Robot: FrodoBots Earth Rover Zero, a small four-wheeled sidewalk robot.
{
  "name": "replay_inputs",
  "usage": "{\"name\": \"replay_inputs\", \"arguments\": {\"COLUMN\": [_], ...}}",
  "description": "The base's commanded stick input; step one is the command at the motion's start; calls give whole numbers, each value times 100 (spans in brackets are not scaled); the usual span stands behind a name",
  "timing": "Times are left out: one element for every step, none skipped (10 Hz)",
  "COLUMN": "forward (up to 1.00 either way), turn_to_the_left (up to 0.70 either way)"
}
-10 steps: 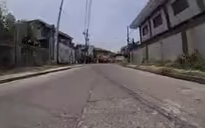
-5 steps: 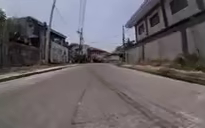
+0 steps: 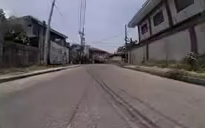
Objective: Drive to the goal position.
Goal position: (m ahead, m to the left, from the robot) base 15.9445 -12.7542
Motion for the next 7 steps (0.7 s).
{"name": "replay_inputs", "arguments": {"forward": [100, 100, 100, 100, 100, 100, 100], "turn_to_the_left": [0, 0, 0, 0, -8, -18, -31]}}
